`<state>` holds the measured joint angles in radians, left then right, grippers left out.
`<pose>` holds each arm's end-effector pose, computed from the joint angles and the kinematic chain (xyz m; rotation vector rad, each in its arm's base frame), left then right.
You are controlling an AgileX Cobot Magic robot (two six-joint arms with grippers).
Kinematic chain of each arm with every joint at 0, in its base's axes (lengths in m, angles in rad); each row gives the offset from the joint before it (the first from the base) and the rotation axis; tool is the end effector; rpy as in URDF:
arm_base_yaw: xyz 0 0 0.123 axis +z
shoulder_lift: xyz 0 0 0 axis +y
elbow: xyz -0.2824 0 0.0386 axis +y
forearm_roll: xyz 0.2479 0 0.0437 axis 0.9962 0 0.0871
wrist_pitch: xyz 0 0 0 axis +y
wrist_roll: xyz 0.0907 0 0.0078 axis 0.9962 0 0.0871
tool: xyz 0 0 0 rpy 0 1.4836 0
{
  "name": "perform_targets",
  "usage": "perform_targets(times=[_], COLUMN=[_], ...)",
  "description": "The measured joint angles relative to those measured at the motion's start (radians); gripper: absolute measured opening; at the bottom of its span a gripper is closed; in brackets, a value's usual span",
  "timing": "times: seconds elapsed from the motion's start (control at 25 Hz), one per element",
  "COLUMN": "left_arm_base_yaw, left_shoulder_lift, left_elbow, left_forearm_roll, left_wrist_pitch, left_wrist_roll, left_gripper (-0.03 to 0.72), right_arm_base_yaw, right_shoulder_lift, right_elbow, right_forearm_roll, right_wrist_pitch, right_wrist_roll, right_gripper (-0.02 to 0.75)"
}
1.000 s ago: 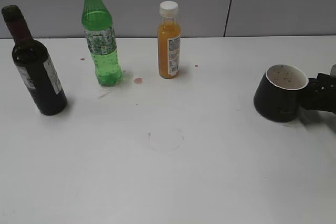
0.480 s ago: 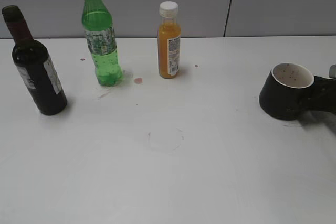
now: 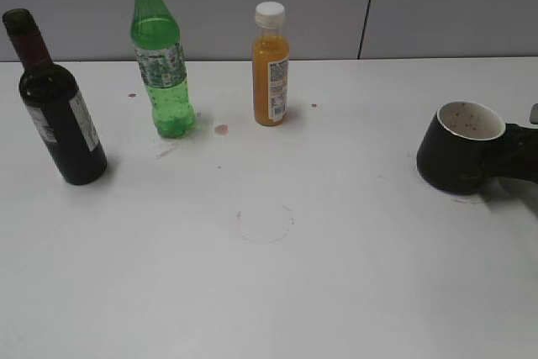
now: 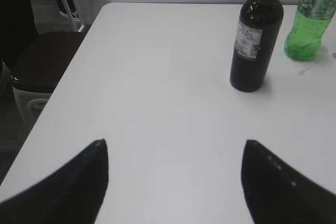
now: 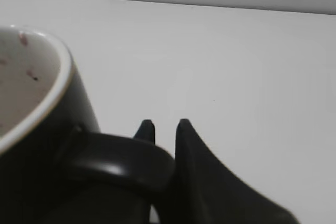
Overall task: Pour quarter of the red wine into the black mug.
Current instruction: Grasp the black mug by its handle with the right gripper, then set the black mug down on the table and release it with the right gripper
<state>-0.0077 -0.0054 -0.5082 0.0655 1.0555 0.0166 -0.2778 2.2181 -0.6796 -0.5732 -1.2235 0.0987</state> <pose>-0.0065 0.0052 0.2800 0.0213 2.0247 0.0838 0.3280 -0.0453 0.0563 -0.2217 1.8089 0.2179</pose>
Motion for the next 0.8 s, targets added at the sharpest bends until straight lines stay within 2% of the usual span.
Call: perform_targets(times=[0.16,0.4,0.6,0.8], left_arm_base_yaw=[0.000,0.000,0.000,0.000], left_shoulder_lift=[0.000,0.000,0.000,0.000], left_elbow=[0.000,0.000,0.000,0.000], left_forearm_roll=[0.000,0.000,0.000,0.000], left_wrist_pitch=[0.000,0.000,0.000,0.000], left_wrist_roll=[0.000,0.000,0.000,0.000], left_gripper=[0.589,0.589,0.589,0.589], right_arm_base_yaw=[0.000,0.028,0.094,0.197], right_shoulder_lift=[-0.032,-0.100,-0.144,-0.145], right_elbow=[0.006,0.009,0.007,-0.042], right_forearm_roll=[-0.042,-0.174,-0.228,-0.302], right_wrist_pitch=[0.030,0.060,0.058,0.060], right_wrist_roll=[0.021,0.070,0.074,0.074], right_gripper=[0.081,0.078,0.076,0.074])
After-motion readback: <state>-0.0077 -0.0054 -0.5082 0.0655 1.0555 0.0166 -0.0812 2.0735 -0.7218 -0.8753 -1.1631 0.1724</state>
